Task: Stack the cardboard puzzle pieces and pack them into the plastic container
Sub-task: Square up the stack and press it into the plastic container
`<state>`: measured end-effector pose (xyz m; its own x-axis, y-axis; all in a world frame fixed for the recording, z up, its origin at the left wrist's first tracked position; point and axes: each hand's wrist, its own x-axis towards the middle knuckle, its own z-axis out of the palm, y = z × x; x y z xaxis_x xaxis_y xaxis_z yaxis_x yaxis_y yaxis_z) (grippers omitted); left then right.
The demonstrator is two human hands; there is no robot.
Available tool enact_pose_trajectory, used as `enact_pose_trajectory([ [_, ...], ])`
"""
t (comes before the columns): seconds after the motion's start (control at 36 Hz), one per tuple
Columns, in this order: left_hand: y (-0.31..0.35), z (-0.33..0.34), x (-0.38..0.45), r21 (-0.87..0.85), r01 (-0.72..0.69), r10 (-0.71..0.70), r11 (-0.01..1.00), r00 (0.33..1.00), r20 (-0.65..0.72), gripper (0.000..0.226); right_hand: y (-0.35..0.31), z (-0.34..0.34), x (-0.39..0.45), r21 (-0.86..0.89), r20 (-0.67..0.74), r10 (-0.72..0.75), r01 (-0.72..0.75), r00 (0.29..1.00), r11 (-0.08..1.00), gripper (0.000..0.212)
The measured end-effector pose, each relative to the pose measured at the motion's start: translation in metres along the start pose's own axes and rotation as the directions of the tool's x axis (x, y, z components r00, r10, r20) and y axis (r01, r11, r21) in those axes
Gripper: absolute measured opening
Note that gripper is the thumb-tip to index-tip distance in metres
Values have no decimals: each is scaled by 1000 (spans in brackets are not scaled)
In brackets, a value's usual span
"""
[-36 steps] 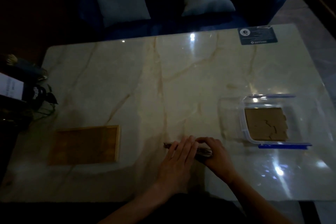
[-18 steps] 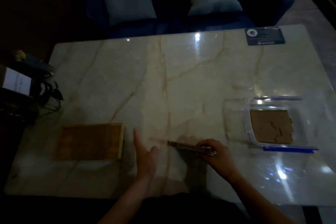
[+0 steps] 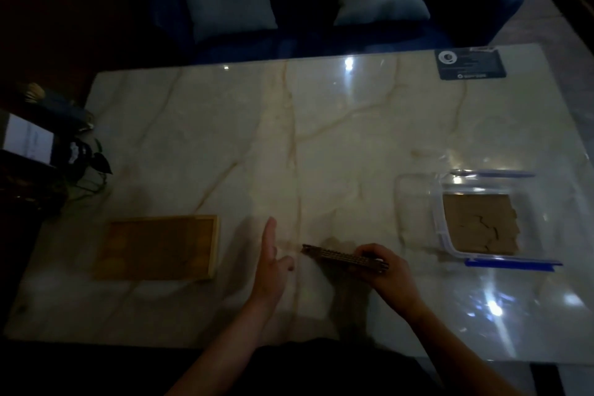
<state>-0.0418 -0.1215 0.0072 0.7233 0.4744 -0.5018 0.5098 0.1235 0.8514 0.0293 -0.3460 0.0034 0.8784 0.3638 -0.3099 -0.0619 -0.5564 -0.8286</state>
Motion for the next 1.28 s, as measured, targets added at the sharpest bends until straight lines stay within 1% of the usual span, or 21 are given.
enact_pose_trajectory([
  [0.06, 1, 3, 2, -8, 18, -19, 1000, 999, -40, 98, -1, 1, 0, -4, -3, 2, -2, 1000, 1000, 29],
  [0.08, 2, 8, 1, 10, 27, -27, 1000, 1000, -13, 98, -1, 1, 0, -10, 0, 1, -1, 1000, 1000, 30],
  [0.14, 0, 23, -6, 69, 20, -30, 997, 989, 147, 95, 1, 2, -1, -17, 8, -5, 5, 1000, 1000, 31],
  [0.19, -7, 34, -12, 141, -39, -6, 989, 952, 306, 87, 5, 3, -3, -21, 3, 21, -21, 1000, 1000, 30],
  [0.25, -13, 34, -10, 230, -108, 18, 967, 932, 362, 81, 7, 2, -4, -30, -5, 52, -52, 999, 998, 30],
  [0.33, -15, 23, -4, 367, -225, 70, 902, 917, 392, 71, 7, 2, -5, -17, -13, 75, -75, 997, 997, 29],
  [0.39, -16, 19, -3, 422, -268, 89, 866, 913, 397, 59, 6, 2, -5, -9, -27, 91, -91, 996, 996, 29],
  [0.47, -15, 18, -1, 464, -279, 108, 841, 926, 362, 37, 4, 2, -7, -38, -34, 92, -93, 995, 995, 31],
  [0.56, -12, 17, -1, 496, -298, 154, 816, 938, 310, 25, 0, 2, -11, -80, -38, 82, -85, 996, 993, 32],
  [0.67, -15, 10, -11, 504, -334, 228, 796, 938, 262, 22, -4, 6, -21, -113, -77, 34, -42, 996, 993, 31],
  [0.75, -24, 2, -21, 486, -348, 261, 801, 935, 240, 24, -2, 15, -31, -145, -76, 6, -17, 997, 989, 27],
  [0.86, -32, -8, -31, 486, -344, 238, 804, 934, 267, 24, 4, 30, -42, -179, -43, 88, -94, 995, 979, 29],
  [0.97, -27, -15, -35, 498, -355, 232, 791, 928, 293, 21, 0, 37, -46, -163, -75, 151, -162, 986, 973, 30],
  [1.03, -26, -20, -36, 491, -363, 232, 792, 923, 307, 20, -5, 39, -49, -151, -86, 183, -194, 979, 969, 27],
  [1.14, -19, -28, -39, 483, -348, 172, 803, 912, 372, 16, -12, 38, -59, -127, -72, 198, -205, 978, 970, 26],
  [1.22, -13, -35, -41, 494, -322, 90, 808, 895, 437, 32, -18, 32, -67, -104, -32, 234, -236, 972, 966, 30],
  [1.28, -10, -40, -43, 453, -264, 14, 852, 875, 484, 42, -24, 28, -73, -79, -8, 269, -269, 963, 960, 32],
])
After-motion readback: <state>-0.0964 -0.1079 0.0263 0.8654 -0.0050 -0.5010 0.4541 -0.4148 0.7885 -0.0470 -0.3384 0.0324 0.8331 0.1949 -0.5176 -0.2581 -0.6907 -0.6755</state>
